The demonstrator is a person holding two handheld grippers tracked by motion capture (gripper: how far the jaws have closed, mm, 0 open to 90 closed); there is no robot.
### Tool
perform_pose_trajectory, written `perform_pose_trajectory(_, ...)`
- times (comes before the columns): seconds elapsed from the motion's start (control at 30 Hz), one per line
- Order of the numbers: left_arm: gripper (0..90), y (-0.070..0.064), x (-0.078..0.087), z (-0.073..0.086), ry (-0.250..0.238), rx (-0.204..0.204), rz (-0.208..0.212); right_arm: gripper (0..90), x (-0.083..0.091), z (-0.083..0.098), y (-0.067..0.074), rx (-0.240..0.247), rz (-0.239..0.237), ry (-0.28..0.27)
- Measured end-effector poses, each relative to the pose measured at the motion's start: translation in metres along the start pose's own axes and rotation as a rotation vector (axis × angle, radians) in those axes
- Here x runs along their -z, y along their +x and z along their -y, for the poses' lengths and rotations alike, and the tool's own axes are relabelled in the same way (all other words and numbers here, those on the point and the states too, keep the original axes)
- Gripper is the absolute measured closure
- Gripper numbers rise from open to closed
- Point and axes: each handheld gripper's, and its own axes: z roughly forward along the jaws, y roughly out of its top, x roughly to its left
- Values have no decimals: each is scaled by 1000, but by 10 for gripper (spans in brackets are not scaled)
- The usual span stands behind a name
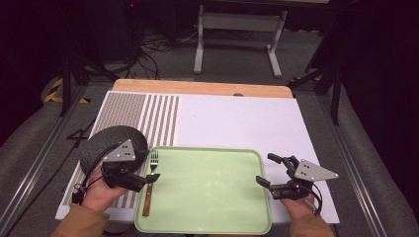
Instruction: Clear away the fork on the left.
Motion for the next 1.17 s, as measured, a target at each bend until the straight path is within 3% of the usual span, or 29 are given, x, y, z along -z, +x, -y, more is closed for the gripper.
perform_pose_trajectory(0.2, 46, 4, 11, 20, -185, 32, 9, 157, 3, 0, -1, -15, 8, -2)
perform_pose_trajectory(0.4, 31, 1, 14, 33, -269, 32, -4, 156, 6, 2, -1, -24, 14, 2)
perform_pose_trajectory(0.57, 11, 0, 9, 48, -271, 59, -13, 156, 7, 4, -1, -33, 20, 6)
perform_pose_trajectory(0.6, 9, 3, 5, 51, -259, 84, -5, 154, 8, 5, -1, -43, 20, 11)
perform_pose_trajectory(0.73, 6, 5, 2, 57, -288, 101, -2, 149, 8, 8, 0, -58, 17, 15)
perform_pose_trajectory(0.83, 5, 8, 1, 60, -302, 99, -17, 148, 6, 11, -1, -61, 20, 32)
perform_pose_trajectory(0.87, 5, 10, 0, 61, -295, 89, -41, 147, 5, 11, -1, -61, 18, 36)
perform_pose_trajectory(1.0, 5, 11, -4, 61, -259, 74, -42, 147, 3, 12, -1, -59, 17, 46)
perform_pose_trajectory(1.17, 5, 9, -5, 59, -260, 52, -63, 147, 3, 12, -1, -59, 18, 47)
